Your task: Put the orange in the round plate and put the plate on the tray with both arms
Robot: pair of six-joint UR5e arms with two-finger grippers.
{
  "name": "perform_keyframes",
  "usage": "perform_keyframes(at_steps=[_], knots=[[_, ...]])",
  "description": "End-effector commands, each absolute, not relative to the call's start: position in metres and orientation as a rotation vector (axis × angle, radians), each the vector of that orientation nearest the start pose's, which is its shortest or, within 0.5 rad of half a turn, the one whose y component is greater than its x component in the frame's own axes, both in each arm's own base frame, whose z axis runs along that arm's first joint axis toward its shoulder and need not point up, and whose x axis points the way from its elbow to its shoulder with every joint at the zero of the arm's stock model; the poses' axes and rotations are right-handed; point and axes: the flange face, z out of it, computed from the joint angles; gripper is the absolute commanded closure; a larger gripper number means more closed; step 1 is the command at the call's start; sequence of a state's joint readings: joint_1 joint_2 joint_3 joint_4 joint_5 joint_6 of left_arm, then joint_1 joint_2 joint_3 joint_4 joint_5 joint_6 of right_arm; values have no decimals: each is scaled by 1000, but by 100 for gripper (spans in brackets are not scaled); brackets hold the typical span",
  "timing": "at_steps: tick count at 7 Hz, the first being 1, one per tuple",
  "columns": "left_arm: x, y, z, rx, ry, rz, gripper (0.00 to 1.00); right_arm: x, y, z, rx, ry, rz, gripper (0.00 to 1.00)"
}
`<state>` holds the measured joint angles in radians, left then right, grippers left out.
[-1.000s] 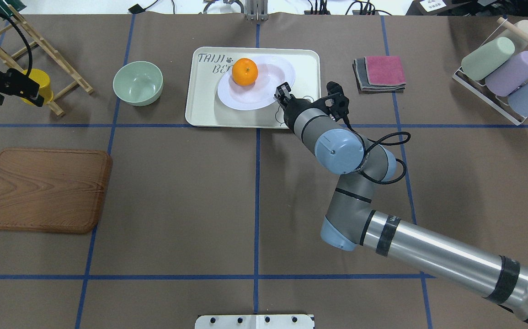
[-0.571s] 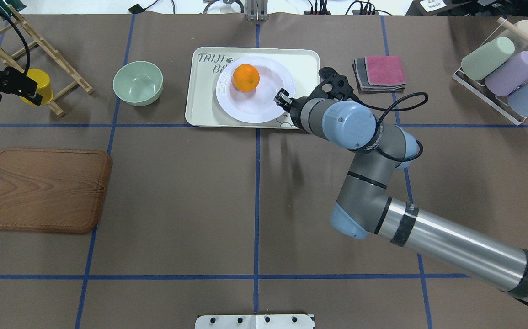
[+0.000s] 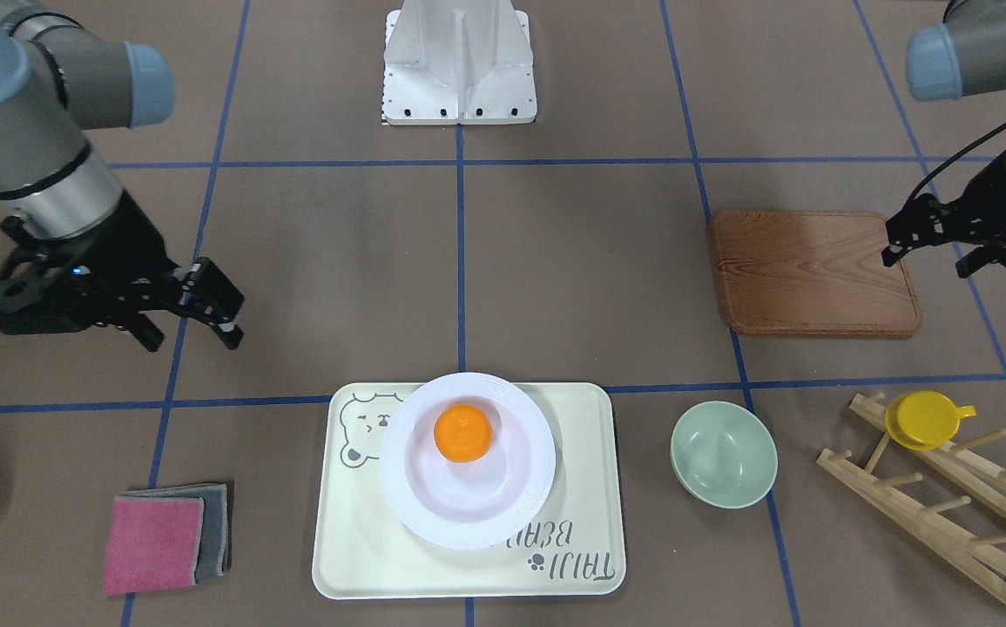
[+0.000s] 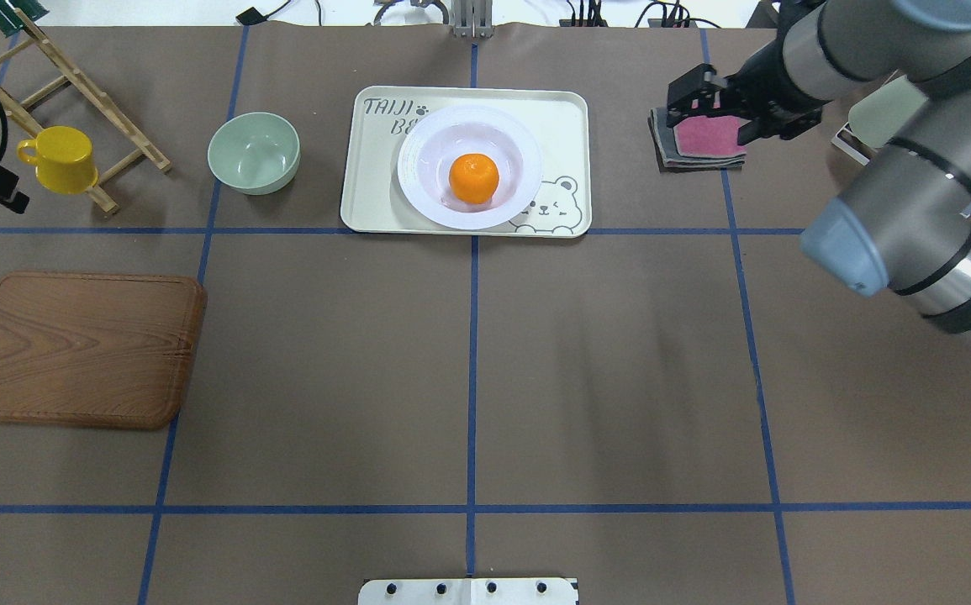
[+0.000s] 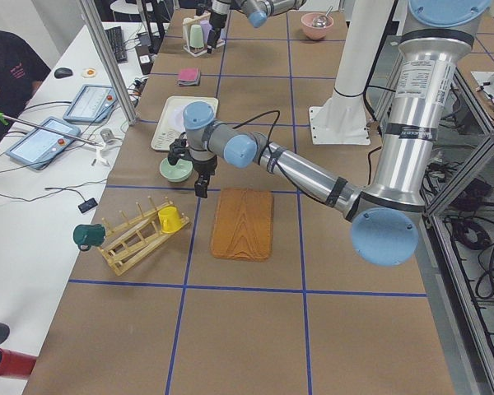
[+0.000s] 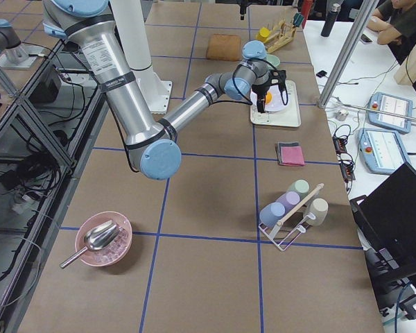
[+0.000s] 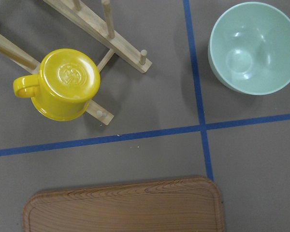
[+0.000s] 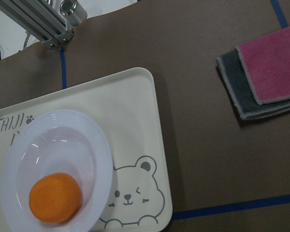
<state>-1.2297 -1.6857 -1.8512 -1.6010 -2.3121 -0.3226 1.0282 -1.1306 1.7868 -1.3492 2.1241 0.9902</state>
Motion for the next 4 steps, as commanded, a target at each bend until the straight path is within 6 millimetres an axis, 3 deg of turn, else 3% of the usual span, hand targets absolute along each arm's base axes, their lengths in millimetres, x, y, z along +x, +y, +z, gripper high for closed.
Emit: perform_keyframes(at_steps=[1,2,3,4], knots=[[48,-499,516,172,783,230,2,-157,-590,344,329,-798,-62,0],[27,-487,538,167,772,235,2,-106,-593,372,306,-771,-9,0],[5,-487,562,155,761,222,2,-90,-580,414,268,-745,-10,0],[-5,-488,582,135,757,204,2,-46,-553,472,229,-716,-48,0]])
